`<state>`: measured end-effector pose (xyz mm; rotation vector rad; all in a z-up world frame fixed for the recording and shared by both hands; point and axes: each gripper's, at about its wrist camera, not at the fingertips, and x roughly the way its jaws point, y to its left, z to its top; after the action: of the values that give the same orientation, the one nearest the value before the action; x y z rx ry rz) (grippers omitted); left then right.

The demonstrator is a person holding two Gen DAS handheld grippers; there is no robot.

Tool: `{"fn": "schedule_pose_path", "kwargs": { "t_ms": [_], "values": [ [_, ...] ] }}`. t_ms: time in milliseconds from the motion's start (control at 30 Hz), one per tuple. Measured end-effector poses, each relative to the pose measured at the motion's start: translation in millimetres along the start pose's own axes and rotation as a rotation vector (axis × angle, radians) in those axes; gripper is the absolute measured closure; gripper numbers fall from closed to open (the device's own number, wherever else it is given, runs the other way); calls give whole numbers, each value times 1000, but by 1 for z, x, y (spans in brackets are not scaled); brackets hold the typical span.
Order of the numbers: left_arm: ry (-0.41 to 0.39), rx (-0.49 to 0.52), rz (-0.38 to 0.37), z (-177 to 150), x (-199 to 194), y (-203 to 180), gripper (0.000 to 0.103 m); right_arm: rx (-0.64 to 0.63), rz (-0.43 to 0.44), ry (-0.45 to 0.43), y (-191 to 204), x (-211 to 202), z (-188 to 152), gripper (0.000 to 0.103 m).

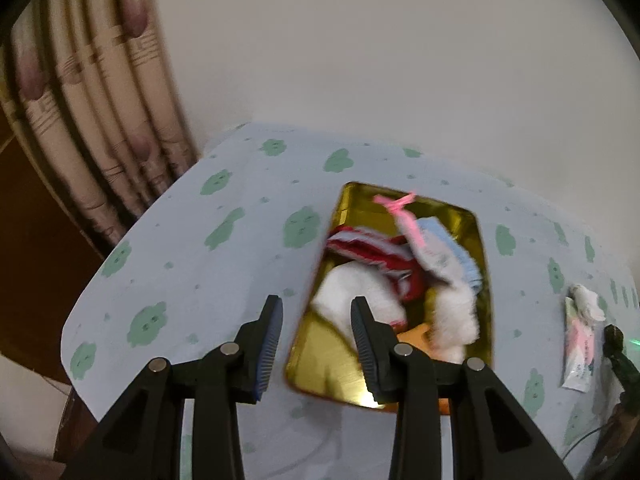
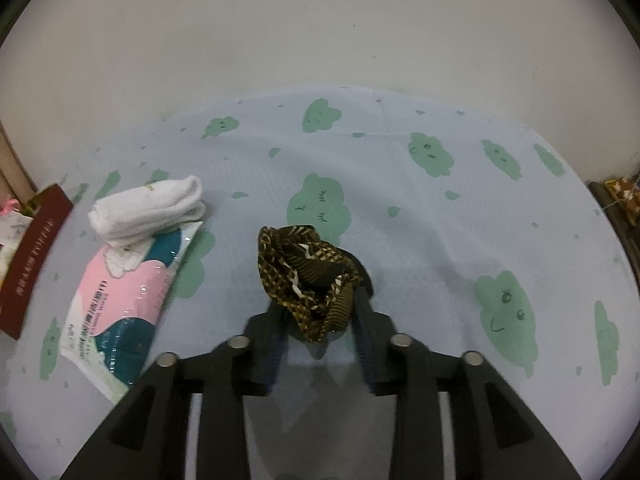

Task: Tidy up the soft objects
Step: 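Lift the brown patterned cloth and carry it toward the tin with the right gripper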

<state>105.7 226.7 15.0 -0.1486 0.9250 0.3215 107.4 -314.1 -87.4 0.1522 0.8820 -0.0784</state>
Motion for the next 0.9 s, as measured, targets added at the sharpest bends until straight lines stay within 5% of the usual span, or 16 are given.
{"fn": "schedule_pose_path", "kwargs": {
  "t_ms": [233,400,900],
  "values": [
    [-19,-14,62,-20,8,22,67,6,-49,-20,-2,-10,1,58],
    [-47,25,104,-29,11,20,67,-40,-79,-22,7,-15,4,87],
    [-55,-57,71,-43,19,40,67,-79,-69,-62,40,-45,17,90]
  ]
}}
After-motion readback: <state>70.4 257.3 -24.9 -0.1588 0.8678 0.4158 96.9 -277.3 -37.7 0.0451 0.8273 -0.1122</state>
